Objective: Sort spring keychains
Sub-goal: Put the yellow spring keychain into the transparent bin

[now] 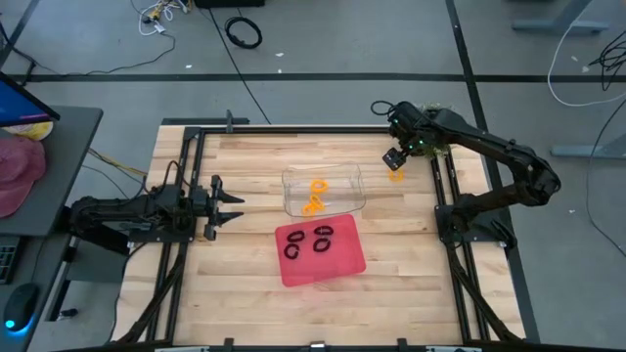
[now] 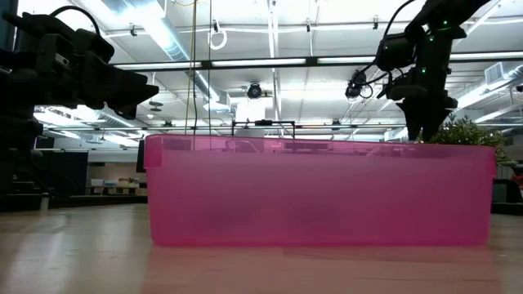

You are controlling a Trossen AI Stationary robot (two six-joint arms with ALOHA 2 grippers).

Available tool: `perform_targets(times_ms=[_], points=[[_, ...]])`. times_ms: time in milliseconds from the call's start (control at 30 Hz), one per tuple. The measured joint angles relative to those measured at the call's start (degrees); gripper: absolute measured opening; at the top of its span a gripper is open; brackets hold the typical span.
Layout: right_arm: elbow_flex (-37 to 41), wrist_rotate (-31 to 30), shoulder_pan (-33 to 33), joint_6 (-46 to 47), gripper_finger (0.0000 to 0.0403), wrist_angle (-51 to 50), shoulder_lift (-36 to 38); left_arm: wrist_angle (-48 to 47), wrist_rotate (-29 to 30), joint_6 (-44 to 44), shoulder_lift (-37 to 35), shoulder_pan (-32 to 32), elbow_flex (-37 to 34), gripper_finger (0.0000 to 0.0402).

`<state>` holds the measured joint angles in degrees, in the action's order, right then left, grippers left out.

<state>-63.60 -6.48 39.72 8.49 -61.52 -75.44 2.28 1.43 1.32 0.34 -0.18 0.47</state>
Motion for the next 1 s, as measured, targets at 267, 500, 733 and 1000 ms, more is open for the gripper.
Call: perform_targets(times_ms=[267,500,733,1000], points=[[3.44,-0.01,0.0,0.0,0.0286,3.17,0.0,0.0,0.01,0.0,0.01,0.0,0.0,0.0172],[7.22,0.0,0.0,-0.66,0.0286,7.97,0.0,0.0,0.0,0.0,0.02,0.0,0.0,0.0172],[8.67,-0.04,0.0,-0.96,0.0286,10.13,0.0,0.0,0.0,0.0,0.0,0.01,-0.01,0.0172],[12.09,-0.04,0.0,-1.07,0.0286,12.94,0.0,0.0,0.01,0.0,0.02,0.0,-0.01,0.0172]])
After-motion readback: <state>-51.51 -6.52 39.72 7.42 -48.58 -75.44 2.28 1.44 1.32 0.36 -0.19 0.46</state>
